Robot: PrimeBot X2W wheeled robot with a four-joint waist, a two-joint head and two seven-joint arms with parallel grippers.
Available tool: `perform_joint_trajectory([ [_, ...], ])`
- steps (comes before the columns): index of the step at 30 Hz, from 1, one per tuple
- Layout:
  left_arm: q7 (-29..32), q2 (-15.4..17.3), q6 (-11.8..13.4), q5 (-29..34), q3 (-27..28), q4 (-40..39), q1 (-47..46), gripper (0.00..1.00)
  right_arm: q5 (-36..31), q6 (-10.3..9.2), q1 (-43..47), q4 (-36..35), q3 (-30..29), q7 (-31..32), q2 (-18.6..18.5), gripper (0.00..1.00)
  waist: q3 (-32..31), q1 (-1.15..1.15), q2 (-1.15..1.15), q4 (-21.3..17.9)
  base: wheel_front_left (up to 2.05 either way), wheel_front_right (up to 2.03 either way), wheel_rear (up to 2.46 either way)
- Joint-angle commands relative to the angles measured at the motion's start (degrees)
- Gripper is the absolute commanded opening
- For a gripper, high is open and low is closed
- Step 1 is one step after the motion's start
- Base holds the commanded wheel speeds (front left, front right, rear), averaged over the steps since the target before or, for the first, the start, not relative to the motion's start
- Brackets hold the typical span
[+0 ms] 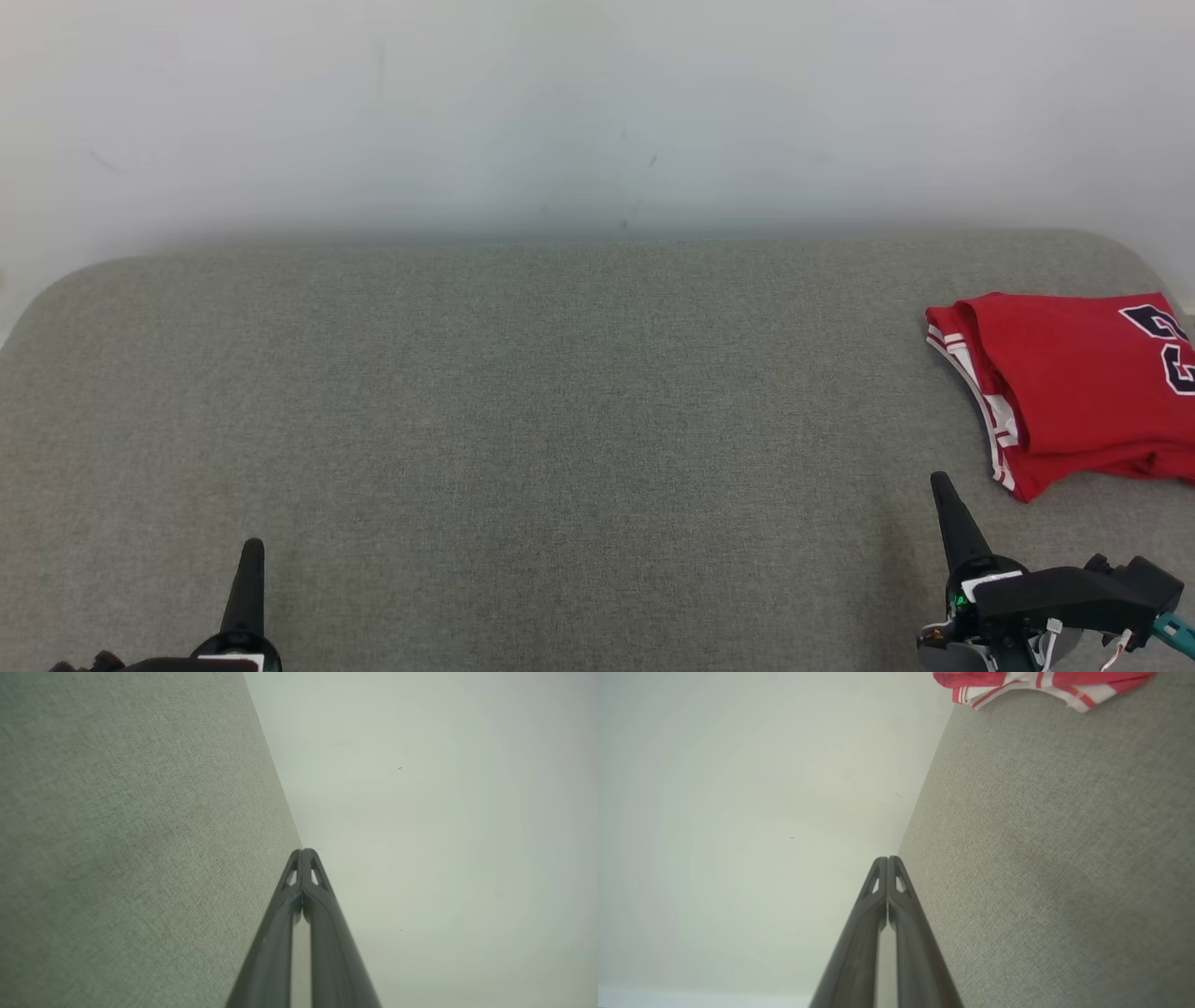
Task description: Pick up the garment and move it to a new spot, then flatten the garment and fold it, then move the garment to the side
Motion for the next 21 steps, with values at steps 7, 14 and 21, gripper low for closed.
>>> perform_joint_trajectory([
  [7, 1.1, 0.2, 0.1, -3.8, 0.7, 0.0, -1.4, 0.0, 4.5, -0.09, -1.3, -0.2, -0.4, 0.7, -0.1, 0.0, -0.1, 0.0, 0.0, 0.0, 0.0, 0.0, 0.0],
  [14, 2.0, 0.2, 0.1, -6.7, 1.0, 0.1, -1.6, 0.0, 7.9, -0.09, -1.4, -0.1, -0.7, 1.3, -0.1, 0.0, -0.1, 0.0, 0.0, 0.1, 0.0, 0.0, 0.0],
  [21, 2.9, 0.2, 0.1, -9.3, 1.3, 0.3, -2.1, 0.0, 11.1, -0.1, -1.8, 0.0, -0.9, 1.7, -0.1, 0.0, -0.2, 0.0, 0.0, 0.1, 0.0, 0.0, 0.0],
])
